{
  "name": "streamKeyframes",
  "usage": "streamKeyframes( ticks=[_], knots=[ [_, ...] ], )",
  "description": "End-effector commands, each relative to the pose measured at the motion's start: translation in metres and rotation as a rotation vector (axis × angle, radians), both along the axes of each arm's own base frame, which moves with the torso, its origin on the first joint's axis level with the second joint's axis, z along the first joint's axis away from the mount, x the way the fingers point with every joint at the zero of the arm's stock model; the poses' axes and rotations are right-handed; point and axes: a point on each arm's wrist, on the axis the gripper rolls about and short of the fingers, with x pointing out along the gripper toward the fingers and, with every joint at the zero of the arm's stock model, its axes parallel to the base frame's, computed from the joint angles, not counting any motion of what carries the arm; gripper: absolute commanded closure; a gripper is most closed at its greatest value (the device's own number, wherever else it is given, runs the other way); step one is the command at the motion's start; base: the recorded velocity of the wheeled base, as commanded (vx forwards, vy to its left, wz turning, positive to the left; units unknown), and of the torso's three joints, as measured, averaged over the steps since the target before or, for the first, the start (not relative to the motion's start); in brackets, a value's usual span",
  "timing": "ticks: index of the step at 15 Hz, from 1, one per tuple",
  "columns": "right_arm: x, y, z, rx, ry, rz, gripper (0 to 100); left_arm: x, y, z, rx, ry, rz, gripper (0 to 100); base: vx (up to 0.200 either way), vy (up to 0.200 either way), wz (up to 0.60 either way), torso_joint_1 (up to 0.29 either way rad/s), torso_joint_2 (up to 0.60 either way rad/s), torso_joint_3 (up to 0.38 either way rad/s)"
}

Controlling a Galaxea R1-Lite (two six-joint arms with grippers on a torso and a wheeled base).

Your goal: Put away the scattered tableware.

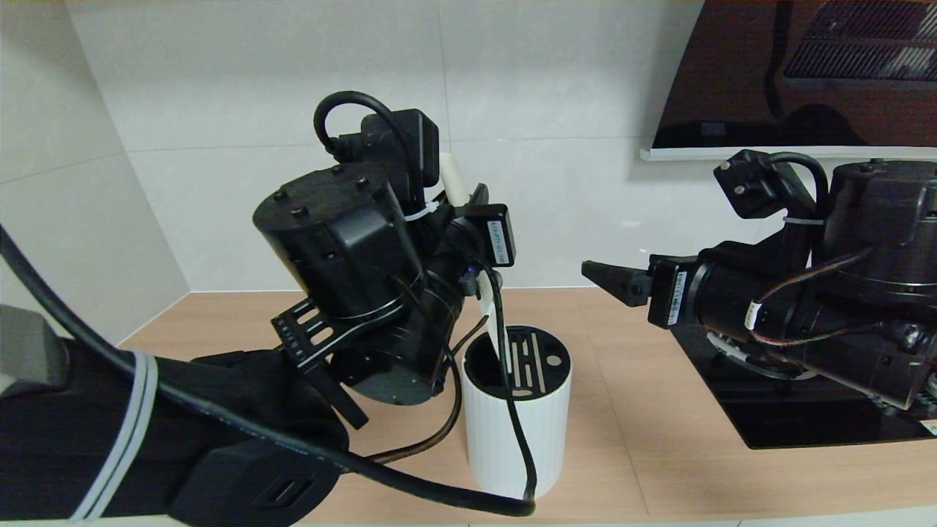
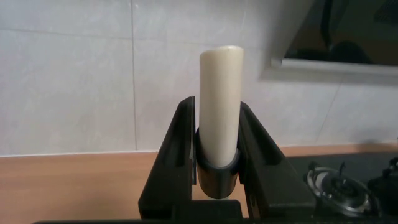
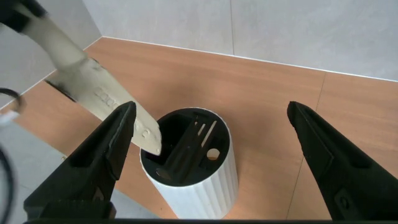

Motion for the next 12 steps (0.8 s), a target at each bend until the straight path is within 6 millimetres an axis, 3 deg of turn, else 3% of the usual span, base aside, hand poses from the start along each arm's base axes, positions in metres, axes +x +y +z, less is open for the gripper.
streamKeyframes(
  ticks=[1, 12],
  knots=[
    [0.000, 0.000, 0.000, 0.000, 0.000, 0.000, 0, 0.003, -0.002, -0.005, 0.010, 0.010, 0.003, 100, 0.000, 0.000, 0.00, 0.000, 0.00, 0.000],
    [0.000, 0.000, 0.000, 0.000, 0.000, 0.000, 0, 0.016, -0.009, -0.031, 0.066, 0.058, 0.022, 100, 0.000, 0.000, 0.00, 0.000, 0.00, 0.000]
  ],
)
